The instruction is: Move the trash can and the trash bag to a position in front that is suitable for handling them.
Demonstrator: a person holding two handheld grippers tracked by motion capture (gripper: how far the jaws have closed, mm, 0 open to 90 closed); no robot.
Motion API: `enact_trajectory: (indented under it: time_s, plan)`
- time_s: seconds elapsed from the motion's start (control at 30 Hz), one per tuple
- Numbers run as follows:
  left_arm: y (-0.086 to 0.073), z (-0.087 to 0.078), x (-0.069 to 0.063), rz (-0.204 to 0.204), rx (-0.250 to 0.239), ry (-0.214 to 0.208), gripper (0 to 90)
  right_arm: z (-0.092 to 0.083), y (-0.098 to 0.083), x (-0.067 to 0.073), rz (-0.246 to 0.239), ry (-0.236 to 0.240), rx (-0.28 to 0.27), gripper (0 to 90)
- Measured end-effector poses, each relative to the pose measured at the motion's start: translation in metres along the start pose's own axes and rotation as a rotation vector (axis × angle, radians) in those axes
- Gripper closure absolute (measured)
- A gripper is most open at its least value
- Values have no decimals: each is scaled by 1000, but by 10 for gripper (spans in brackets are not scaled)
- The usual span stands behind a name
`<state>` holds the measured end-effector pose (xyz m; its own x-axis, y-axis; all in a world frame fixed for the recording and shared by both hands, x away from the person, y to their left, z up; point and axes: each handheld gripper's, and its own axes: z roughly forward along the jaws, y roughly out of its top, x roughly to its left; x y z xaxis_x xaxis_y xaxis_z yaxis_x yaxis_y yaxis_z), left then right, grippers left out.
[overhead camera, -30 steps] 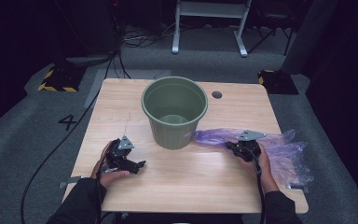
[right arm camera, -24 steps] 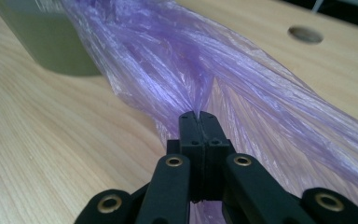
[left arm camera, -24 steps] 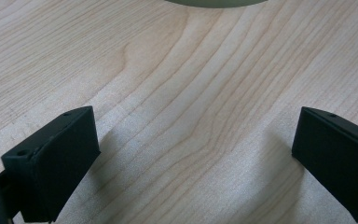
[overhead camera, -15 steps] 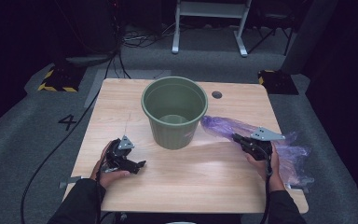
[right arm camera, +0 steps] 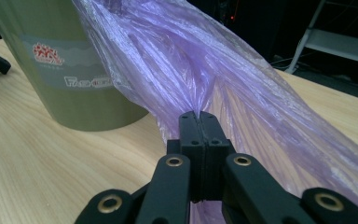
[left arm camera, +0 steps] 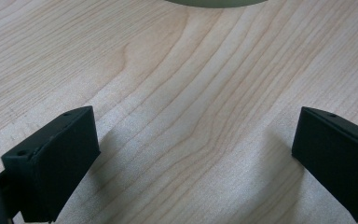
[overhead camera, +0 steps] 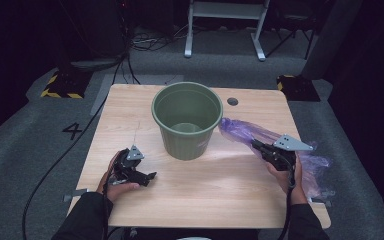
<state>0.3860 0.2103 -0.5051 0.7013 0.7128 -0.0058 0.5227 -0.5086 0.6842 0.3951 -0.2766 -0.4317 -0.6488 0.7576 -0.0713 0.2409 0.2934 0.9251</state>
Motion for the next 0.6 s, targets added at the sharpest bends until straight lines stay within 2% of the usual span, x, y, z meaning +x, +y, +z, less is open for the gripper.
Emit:
enact_trajectory:
  time_s: [0.23, 0.6]
  plan:
    - [0, 0, 0, 0, 0, 0, 2, 0, 8, -2, -1, -24, -27, 900]
    - [0, 0, 0, -1, 0, -3, 2, -10, 14, -6, 3, -70, -69, 900]
